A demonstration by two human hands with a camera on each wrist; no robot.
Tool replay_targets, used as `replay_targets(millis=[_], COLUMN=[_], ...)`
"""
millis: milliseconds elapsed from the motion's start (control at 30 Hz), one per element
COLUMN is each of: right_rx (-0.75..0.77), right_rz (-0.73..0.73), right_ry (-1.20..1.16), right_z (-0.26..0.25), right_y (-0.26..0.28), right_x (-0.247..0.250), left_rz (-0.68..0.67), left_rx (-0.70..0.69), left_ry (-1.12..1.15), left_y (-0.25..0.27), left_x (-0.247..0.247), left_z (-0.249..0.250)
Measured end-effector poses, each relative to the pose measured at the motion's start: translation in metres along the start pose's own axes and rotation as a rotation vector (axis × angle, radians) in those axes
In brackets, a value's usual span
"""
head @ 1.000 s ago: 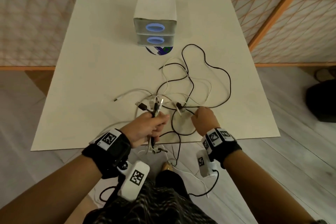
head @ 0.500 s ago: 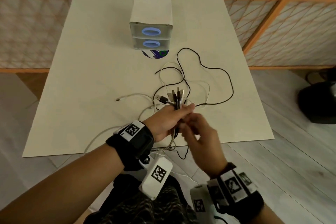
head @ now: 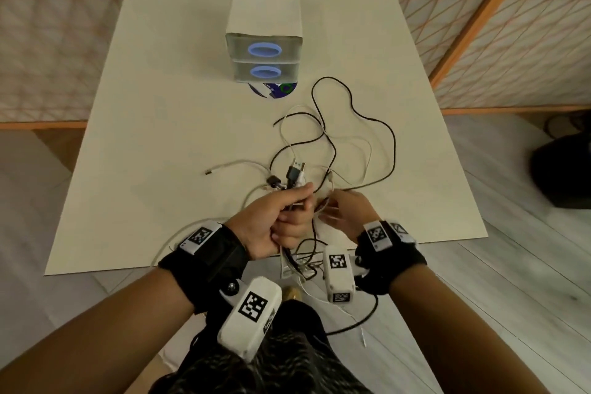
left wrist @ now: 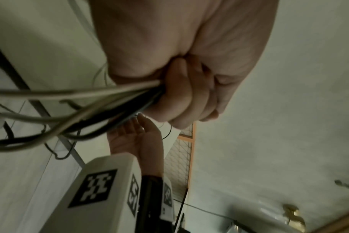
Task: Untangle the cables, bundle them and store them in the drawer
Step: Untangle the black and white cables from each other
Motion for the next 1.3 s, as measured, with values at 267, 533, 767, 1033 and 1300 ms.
replay_targets(millis=[267, 533, 767, 1033, 1300], right_rx=[-0.05, 0.034, 0.574, 0.414, 0.533], right_rz=[-0.15, -0.047, 0.122, -0.033, 0.083], right_ry=[0.793, -0.081, 0.747, 0.854, 0.477], right_z=[0.029, -0.002, -0.034, 0.017, -0.041], right_y=[0.032, 0.033, 0.081, 0.091, 0.073], right_x=[-0.007, -0.008, -0.015, 0.015, 0.008], left_rz=[0.053, 0.238, 0.326, 0.325, 0.423], left_rx=[-0.117, 0.133, 0.106, -0.094, -0.044], left_ry=[0.264, -0.151, -0.175, 0.093, -0.216], left_y=[0.003, -0.003, -0.026, -0.037, -0.034], left_x=[0.025, 0.026, 0.01, 0.016, 0.003], left_z=[0.023, -0.007, -0.005, 0.038, -0.002])
Point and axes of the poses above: each hand's wrist, its own y-axis away from the middle knuckle, its own x-axis out of the back of the hand, z = x × y, the point moved 5 cm from there along -y, towards the middle knuckle, and after that the axes turned 1 degree about -x, right-handed, at the moved point
